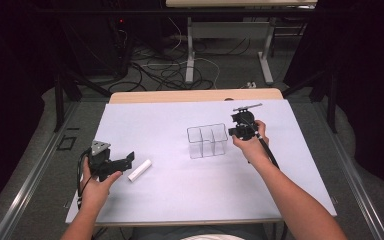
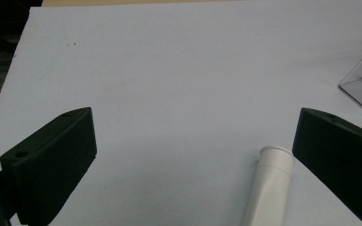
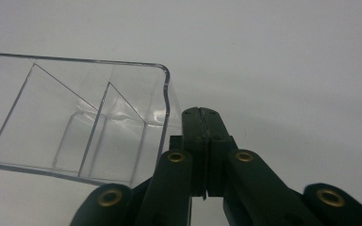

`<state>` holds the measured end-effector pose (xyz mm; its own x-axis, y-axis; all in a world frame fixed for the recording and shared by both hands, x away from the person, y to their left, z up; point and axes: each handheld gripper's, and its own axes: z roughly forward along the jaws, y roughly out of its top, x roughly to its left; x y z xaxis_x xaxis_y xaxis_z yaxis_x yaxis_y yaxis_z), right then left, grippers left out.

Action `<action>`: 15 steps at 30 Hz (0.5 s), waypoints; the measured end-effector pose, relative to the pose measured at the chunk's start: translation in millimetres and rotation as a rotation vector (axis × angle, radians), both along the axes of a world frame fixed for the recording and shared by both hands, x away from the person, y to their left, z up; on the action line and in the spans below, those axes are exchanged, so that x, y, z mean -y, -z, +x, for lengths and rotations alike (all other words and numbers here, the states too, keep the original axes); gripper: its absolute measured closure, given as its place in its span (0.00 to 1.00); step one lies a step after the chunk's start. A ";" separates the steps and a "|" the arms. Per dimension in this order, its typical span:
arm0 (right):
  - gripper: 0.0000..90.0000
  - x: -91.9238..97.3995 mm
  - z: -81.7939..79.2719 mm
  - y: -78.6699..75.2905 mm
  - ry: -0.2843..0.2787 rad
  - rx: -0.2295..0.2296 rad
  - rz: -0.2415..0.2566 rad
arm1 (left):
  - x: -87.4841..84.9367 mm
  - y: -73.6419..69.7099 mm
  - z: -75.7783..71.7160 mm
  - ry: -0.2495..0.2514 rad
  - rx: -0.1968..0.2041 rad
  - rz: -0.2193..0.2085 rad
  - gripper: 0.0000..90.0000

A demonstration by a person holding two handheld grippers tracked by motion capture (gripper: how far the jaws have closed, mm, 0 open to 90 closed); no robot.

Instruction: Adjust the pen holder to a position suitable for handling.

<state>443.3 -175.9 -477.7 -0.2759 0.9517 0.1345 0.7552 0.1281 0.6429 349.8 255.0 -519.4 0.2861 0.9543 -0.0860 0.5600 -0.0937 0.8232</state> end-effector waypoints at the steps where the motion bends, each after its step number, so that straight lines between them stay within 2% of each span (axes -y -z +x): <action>1: 1.00 -1.1 -0.3 0.3 -0.005 0.003 -0.006 | 0.3 0.2 0.1 -0.002 0.002 -0.003 0.00; 7: 1.00 -8.1 -2.2 1.9 -0.017 0.004 -0.026 | 0.3 -0.1 -0.1 0.001 0.000 0.000 0.00; 11: 1.00 -12.6 -4.2 2.5 -0.008 0.009 -0.054 | 0.6 0.3 0.1 -0.001 -0.001 -0.004 0.00; 15: 1.00 -14.1 -5.4 3.5 0.003 0.001 -0.062 | 1.3 0.5 0.2 -0.002 0.001 -0.004 0.00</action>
